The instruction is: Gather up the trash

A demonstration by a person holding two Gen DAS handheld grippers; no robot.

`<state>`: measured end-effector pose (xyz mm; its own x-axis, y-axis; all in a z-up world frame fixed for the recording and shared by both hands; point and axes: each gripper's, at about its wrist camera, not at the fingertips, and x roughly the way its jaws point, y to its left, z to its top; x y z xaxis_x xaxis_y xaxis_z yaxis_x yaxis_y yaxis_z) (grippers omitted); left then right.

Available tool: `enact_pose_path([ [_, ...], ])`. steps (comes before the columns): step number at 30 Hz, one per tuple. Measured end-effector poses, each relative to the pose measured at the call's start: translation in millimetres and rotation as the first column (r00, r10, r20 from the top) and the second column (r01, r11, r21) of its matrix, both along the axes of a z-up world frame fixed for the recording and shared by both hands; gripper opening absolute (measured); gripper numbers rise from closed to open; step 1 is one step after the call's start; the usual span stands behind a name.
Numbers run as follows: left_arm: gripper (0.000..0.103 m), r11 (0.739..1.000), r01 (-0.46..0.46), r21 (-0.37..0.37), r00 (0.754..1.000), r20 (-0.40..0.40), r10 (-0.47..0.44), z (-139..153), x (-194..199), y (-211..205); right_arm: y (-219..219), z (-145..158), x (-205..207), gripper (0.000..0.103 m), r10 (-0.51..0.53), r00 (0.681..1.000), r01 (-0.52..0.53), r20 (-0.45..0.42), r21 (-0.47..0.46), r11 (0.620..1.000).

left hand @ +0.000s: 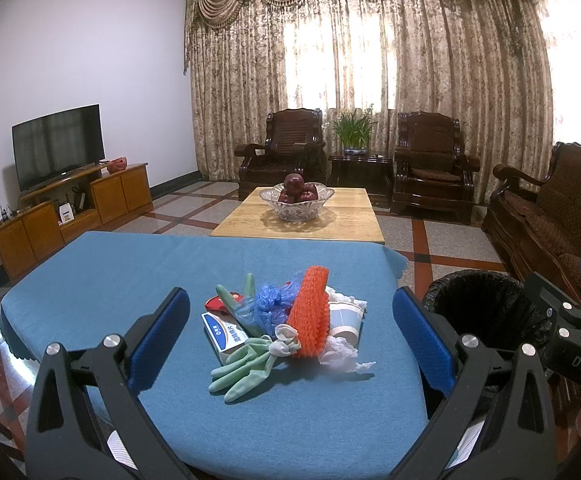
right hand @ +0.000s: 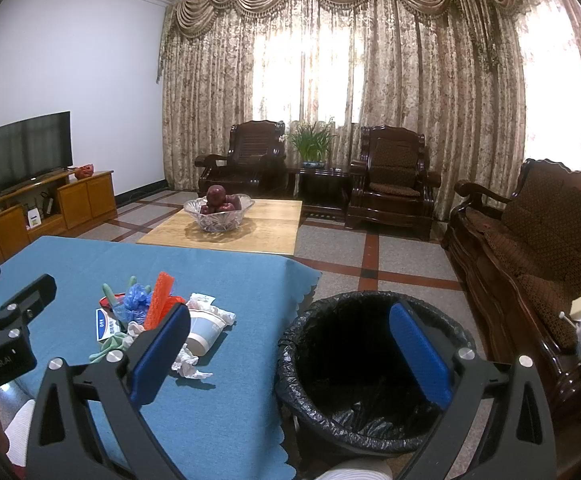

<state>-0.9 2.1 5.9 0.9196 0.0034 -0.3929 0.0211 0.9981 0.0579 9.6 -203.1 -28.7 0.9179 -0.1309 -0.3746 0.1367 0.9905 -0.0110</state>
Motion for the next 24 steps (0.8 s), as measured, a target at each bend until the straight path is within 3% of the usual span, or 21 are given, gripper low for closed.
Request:
enact_pose_path([
  [24, 0.098, 1.000, 0.000, 0.001, 1.000, -0.001, 0.000, -0.7, 0.8, 0.6, -0.5, 0.1, 0.7, 0.097, 0.000, 1.000, 0.000, -0.002, 0.003, 1.000],
])
